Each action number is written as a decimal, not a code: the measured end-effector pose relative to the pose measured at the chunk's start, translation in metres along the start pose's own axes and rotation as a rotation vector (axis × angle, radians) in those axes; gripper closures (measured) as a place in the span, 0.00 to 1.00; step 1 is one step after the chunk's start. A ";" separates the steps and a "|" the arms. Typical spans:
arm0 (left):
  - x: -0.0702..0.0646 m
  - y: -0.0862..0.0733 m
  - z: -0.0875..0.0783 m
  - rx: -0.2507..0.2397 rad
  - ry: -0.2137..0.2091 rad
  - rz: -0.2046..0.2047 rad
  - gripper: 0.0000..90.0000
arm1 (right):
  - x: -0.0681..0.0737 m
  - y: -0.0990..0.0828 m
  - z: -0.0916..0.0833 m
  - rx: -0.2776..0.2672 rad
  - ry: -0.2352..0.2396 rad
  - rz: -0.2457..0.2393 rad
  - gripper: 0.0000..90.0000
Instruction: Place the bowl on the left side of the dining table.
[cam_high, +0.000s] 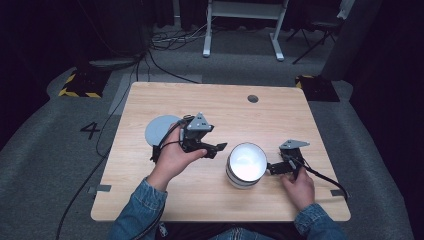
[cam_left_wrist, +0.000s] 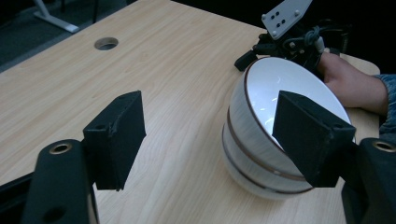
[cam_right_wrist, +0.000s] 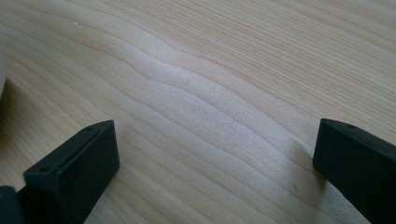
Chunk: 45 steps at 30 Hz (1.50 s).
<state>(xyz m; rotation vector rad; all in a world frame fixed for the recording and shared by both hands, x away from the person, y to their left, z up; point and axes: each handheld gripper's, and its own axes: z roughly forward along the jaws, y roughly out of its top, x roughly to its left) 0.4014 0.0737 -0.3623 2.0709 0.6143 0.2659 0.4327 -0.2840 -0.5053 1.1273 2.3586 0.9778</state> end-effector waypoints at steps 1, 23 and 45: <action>-0.001 0.002 0.003 0.007 0.004 0.011 0.29 | 0.000 0.000 0.000 0.000 0.000 0.000 0.01; -0.004 0.023 0.073 0.131 -0.068 0.061 0.32 | 0.000 0.000 0.000 0.000 0.000 0.000 0.01; -0.012 0.026 0.102 0.309 -0.140 0.154 0.89 | 0.000 0.000 0.000 0.000 0.000 0.000 0.01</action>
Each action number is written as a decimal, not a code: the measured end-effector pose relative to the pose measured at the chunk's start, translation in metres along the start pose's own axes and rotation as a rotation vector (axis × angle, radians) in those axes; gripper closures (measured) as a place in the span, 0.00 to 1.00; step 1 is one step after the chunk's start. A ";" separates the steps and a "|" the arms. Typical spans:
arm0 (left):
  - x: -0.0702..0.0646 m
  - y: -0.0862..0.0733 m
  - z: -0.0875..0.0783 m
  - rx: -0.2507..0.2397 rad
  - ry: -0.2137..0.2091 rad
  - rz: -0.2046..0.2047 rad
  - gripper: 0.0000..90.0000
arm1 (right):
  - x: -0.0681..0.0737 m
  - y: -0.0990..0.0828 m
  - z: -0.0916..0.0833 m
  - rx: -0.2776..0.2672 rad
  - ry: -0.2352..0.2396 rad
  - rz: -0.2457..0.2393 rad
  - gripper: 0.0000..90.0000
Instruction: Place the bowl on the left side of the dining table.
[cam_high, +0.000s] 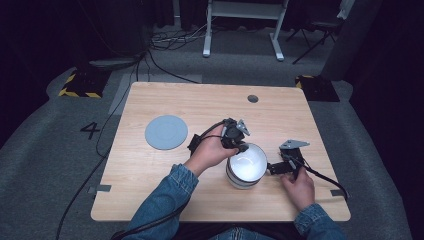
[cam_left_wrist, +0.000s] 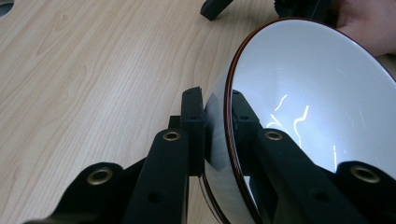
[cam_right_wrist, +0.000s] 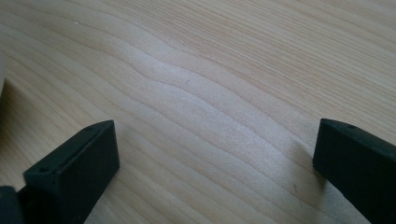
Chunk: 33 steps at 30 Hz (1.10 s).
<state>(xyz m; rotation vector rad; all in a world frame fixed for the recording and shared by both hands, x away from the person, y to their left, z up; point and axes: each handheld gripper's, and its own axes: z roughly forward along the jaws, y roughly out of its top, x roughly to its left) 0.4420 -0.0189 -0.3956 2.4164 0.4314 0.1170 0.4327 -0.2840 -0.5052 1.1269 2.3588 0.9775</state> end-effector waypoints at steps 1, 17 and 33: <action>0.001 0.000 -0.001 0.002 -0.001 0.001 0.89 | 0.000 0.000 0.000 0.000 0.000 0.000 0.01; 0.005 0.012 -0.024 0.006 -0.049 -0.070 0.90 | 0.000 0.000 0.000 -0.005 0.002 0.001 0.01; 0.007 0.034 -0.058 -0.043 -0.018 -0.088 0.89 | 0.001 0.001 0.000 -0.007 0.002 0.018 0.01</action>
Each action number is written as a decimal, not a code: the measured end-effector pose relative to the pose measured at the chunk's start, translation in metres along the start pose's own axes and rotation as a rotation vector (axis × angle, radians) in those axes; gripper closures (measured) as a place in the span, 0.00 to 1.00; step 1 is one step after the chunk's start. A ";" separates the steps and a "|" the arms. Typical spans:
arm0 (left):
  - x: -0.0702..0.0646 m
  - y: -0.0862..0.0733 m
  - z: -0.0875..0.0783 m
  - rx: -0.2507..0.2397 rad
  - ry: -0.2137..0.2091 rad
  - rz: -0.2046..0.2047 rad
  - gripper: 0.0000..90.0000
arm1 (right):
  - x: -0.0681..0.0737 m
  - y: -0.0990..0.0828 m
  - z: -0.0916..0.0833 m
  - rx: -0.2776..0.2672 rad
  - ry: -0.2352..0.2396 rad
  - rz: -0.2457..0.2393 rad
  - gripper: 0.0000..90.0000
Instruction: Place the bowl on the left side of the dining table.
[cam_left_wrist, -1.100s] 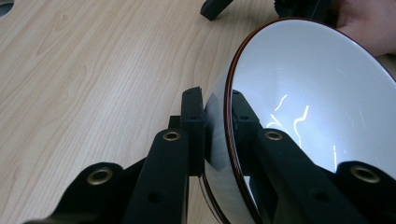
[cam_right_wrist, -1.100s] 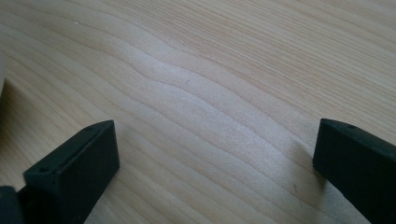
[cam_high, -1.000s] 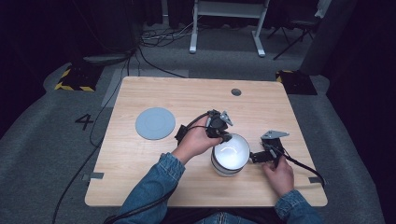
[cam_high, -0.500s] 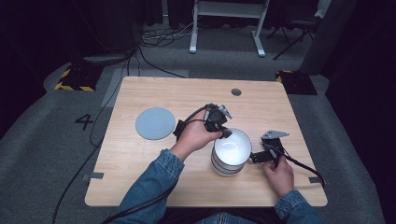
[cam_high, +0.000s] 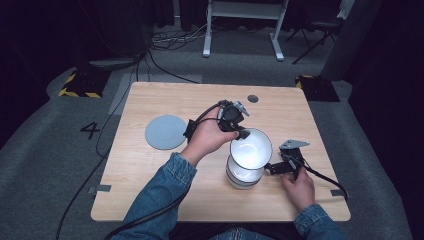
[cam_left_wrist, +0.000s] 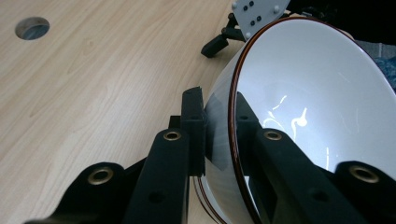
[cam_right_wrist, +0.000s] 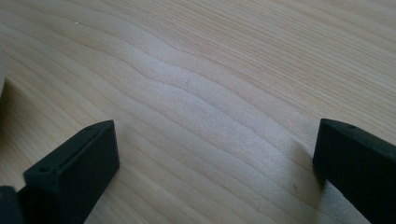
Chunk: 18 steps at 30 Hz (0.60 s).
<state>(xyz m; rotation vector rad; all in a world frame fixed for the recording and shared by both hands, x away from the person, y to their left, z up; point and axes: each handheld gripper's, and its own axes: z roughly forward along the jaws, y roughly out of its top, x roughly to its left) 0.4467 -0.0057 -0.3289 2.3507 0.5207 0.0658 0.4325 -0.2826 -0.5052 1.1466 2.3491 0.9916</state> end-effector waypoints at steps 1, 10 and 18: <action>0.000 0.000 0.000 0.000 0.000 0.000 0.89 | 0.000 0.000 0.000 0.000 0.000 -0.001 0.01; -0.001 0.007 -0.008 -0.035 0.028 0.002 0.89 | 0.000 0.000 0.000 0.000 0.000 -0.002 0.01; 0.002 0.006 -0.009 -0.067 0.043 -0.017 0.89 | 0.000 0.000 0.000 0.000 -0.001 -0.002 0.01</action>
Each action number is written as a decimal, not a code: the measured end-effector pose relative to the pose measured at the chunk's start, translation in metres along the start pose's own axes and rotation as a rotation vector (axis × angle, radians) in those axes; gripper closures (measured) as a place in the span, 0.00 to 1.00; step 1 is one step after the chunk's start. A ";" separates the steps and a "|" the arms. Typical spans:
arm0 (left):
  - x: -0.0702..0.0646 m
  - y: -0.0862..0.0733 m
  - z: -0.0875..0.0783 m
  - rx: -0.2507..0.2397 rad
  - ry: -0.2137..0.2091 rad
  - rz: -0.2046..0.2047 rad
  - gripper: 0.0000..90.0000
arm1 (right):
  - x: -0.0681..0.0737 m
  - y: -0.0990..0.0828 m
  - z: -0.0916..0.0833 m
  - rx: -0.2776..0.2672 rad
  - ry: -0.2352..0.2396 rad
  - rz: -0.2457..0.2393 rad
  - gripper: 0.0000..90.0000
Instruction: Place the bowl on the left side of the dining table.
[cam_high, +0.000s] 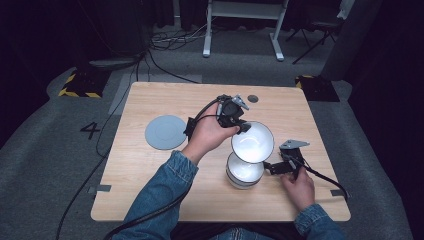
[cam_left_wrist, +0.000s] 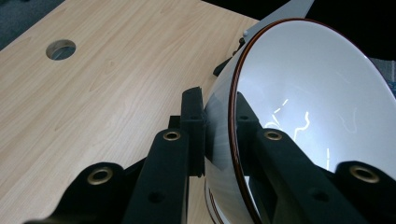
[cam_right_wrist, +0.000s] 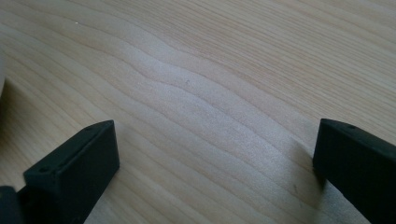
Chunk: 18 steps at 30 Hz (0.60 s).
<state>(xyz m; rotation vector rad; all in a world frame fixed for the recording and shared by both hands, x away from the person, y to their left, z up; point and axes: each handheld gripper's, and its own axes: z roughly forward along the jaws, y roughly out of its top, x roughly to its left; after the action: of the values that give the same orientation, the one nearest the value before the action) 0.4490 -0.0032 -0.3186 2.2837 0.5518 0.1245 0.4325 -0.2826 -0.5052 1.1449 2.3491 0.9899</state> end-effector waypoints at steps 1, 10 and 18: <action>0.001 0.000 0.000 -0.006 -0.001 0.001 0.89 | 0.000 0.000 0.000 0.000 0.000 0.000 0.01; 0.018 0.007 -0.002 -0.057 0.050 -0.100 0.89 | -0.001 0.000 0.000 0.006 -0.002 -0.013 0.01; 0.053 0.009 -0.006 -0.066 0.121 -0.192 0.88 | -0.001 0.000 0.000 0.006 -0.001 -0.019 0.01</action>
<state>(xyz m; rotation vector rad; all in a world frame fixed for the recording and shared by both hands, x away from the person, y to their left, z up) 0.4982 0.0179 -0.3125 2.1560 0.8149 0.1845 0.4329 -0.2841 -0.5053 1.1234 2.3595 0.9762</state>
